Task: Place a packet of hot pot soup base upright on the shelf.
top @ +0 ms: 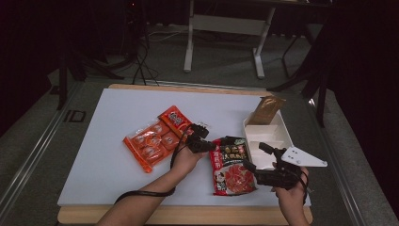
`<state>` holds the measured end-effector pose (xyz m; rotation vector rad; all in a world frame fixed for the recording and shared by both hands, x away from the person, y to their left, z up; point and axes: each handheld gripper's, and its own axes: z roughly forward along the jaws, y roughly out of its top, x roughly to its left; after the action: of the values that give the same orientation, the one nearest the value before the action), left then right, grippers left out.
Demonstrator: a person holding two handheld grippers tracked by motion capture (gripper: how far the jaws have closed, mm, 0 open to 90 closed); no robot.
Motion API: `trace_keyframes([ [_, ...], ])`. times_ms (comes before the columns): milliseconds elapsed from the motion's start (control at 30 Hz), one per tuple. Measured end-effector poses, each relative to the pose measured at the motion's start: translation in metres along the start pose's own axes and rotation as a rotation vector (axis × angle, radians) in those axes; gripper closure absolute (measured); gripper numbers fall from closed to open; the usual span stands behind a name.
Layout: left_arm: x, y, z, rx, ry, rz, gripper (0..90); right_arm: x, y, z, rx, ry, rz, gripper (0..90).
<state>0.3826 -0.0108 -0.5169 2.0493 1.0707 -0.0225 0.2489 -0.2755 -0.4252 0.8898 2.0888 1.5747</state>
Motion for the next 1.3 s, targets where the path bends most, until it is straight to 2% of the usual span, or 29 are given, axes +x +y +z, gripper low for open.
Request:
trace_keyframes([
  [133, -0.008, 0.002, -0.014, -0.035, 0.002, 0.03, 86.1, -0.001, 0.002, -0.002, -0.011, -0.007, -0.01, 13.8],
  [200, -0.011, 0.002, -0.021, -0.054, -0.002, 0.032, 86.1, -0.001, 0.003, -0.003, -0.019, -0.019, -0.043, 13.8],
  [267, -0.014, 0.002, -0.028, -0.07, -0.003, 0.049, 86.2, -0.002, 0.004, -0.004, -0.022, -0.034, -0.062, 13.8],
  [400, -0.02, 0.002, -0.038, -0.099, -0.014, 0.058, 86.4, -0.004, 0.007, -0.007, -0.038, -0.052, -0.083, 13.8],
  [567, -0.029, 0.004, -0.052, -0.135, -0.038, 0.079, 86.6, -0.005, 0.011, -0.01, -0.032, -0.049, -0.063, 13.6],
  [667, -0.034, 0.006, -0.061, -0.157, -0.052, 0.094, 86.7, -0.004, 0.014, -0.012, -0.03, -0.037, -0.033, 12.2],
  [900, -0.04, 0.007, -0.081, -0.204, -0.076, 0.131, 86.7, -0.003, 0.019, -0.01, -0.013, -0.021, -0.021, 10.5],
  [967, -0.042, 0.007, -0.088, -0.231, -0.105, 0.152, 86.7, -0.003, 0.02, -0.008, 0.014, -0.013, -0.021, 10.8],
  [1033, -0.043, 0.007, -0.094, -0.249, -0.114, 0.169, 86.6, -0.003, 0.021, -0.006, 0.029, -0.013, -0.028, 14.0],
  [1133, -0.043, 0.007, -0.098, -0.267, -0.115, 0.169, 86.6, -0.004, 0.022, -0.004, 0.038, -0.021, -0.028, 14.1],
  [1233, -0.038, 0.009, -0.107, -0.297, -0.151, 0.16, 86.6, -0.006, 0.025, 0.0, 0.056, -0.013, -0.023, 17.4],
  [1300, -0.037, 0.01, -0.111, -0.315, -0.163, 0.156, 86.6, -0.008, 0.026, 0.003, 0.062, -0.007, -0.022, 23.5],
])
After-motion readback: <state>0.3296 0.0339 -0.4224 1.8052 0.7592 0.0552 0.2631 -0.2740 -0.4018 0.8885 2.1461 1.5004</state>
